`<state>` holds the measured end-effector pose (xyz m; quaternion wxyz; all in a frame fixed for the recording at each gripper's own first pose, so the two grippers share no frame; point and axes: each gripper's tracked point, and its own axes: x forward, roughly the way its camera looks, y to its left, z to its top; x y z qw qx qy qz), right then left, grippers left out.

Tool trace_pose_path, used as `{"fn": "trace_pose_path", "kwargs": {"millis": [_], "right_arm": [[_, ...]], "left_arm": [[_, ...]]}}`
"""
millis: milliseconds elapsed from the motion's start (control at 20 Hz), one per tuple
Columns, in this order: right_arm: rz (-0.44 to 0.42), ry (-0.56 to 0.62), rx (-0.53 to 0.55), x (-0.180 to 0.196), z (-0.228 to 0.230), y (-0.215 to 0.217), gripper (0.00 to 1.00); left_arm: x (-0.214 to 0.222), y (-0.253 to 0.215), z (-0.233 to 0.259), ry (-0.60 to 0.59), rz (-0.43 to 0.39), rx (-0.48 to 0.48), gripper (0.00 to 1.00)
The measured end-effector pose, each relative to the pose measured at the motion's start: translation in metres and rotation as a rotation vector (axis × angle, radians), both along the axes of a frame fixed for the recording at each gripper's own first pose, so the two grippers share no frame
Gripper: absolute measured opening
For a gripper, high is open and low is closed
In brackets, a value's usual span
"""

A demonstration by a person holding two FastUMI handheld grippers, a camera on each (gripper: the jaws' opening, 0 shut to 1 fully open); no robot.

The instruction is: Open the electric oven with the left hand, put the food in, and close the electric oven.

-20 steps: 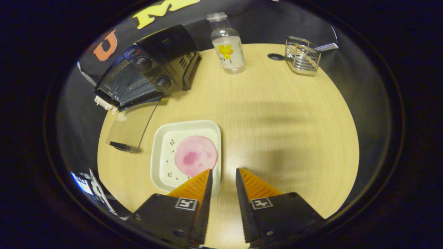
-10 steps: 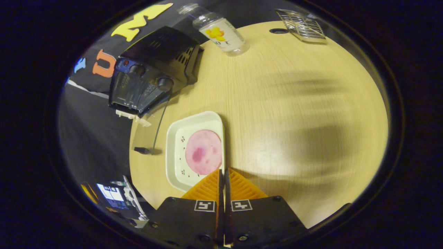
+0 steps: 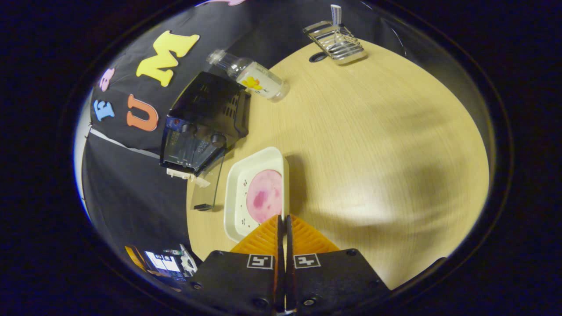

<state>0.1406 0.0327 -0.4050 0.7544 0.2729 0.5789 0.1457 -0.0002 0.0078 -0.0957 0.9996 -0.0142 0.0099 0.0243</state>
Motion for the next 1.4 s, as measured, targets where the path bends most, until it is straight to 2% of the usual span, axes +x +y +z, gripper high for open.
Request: {"fn": "trace_pose_path", "kwargs": {"millis": [200,250,350,400,500,800,850,1000,1050,1100,1150,1200,1350,1400], "right_arm": [[0.038,-0.089,-0.013,0.001,0.026,0.004,0.01],[0.056,-0.104,-0.016,0.001,0.032,0.007,0.04],[0.094,-0.131,-0.011,-0.002,0.041,0.014,0.01],[0.113,-0.142,-0.004,-0.005,0.046,0.020,0.04],[0.144,-0.151,0.006,-0.008,0.051,0.032,0.01],[0.205,-0.146,0.016,-0.009,0.053,0.070,0.01],[0.210,-0.137,0.019,-0.009,0.053,0.076,0.04],[0.222,-0.132,0.013,-0.007,0.049,0.096,0.01],[0.224,-0.128,0.017,-0.004,0.047,0.102,0.04],[0.222,-0.121,0.022,-0.002,0.045,0.109,0.01],[0.215,-0.115,0.022,0.001,0.043,0.116,0.04],[0.192,-0.108,0.011,0.006,0.039,0.122,0.01],[0.144,-0.087,-0.009,0.019,0.028,0.141,0.01],[0.137,-0.078,-0.005,0.022,0.025,0.149,0.04]], "left_arm": [[-0.005,0.011,-0.003,0.009,0.025,0.017,0.95],[-0.006,0.013,-0.004,0.016,0.027,0.015,0.95],[-0.010,0.019,-0.005,0.020,0.036,0.005,0.95],[-0.012,0.021,-0.006,0.020,0.039,0.001,0.95],[-0.016,0.030,-0.004,0.010,0.050,-0.003,0.95],[-0.030,0.059,-0.010,0.005,0.104,-0.006,0.95],[-0.031,0.060,-0.010,0.004,0.108,-0.001,0.95],[-0.030,0.066,-0.017,0.013,0.118,0.008,0.95],[-0.029,0.067,-0.018,0.013,0.120,0.004,0.95],[-0.026,0.067,-0.021,0.016,0.117,-0.003,0.95],[-0.023,0.064,-0.024,0.022,0.109,-0.008,0.95],[-0.020,0.063,-0.027,0.027,0.104,-0.010,0.95],[-0.009,0.061,-0.039,0.040,0.100,-0.004,0.95],[-0.004,0.059,-0.043,0.046,0.096,0.000,0.95]]}}
